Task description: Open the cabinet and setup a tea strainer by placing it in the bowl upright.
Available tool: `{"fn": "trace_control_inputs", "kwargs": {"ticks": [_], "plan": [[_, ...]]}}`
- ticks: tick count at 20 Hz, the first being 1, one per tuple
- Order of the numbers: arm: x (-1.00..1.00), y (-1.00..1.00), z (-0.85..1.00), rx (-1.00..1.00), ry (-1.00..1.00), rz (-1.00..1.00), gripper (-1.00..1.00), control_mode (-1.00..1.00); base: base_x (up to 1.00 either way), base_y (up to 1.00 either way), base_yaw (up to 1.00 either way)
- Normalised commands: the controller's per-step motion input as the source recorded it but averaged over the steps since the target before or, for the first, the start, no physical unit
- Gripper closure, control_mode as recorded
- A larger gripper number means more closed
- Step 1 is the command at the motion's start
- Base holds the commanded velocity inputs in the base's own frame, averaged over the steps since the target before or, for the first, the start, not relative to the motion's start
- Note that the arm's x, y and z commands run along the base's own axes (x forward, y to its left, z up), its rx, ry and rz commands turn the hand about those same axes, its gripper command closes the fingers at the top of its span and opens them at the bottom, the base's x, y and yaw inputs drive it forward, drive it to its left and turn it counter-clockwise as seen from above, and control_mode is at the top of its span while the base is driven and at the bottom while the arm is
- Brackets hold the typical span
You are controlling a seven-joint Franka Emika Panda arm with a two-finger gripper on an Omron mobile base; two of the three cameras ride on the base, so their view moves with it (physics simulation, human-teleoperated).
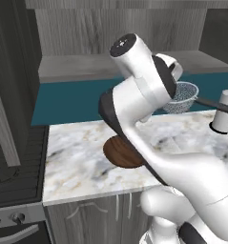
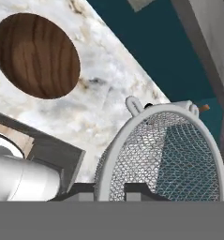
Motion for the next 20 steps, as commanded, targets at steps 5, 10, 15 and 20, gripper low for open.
{"fn": "trace_control_inputs", "kwargs": {"ticks": [5,10,15,20], "plan": [[-0.46,-0.62,-0.51,0.01,0.14,-0.02,1.00,-1.00,0.00,0.00,0.00],[0.00,-0.14,-0.43,0.17,0.03,0.05,1.00,-1.00,0.00,0.00,0.00],[0.00,0.00,-0.44,0.11,0.04,0.06,1.00,-1.00,0.00,0.00,0.00],[0.05,0.00,-0.52,0.07,0.09,0.05,1.00,-1.00,0.00,0.00,0.00]]}}
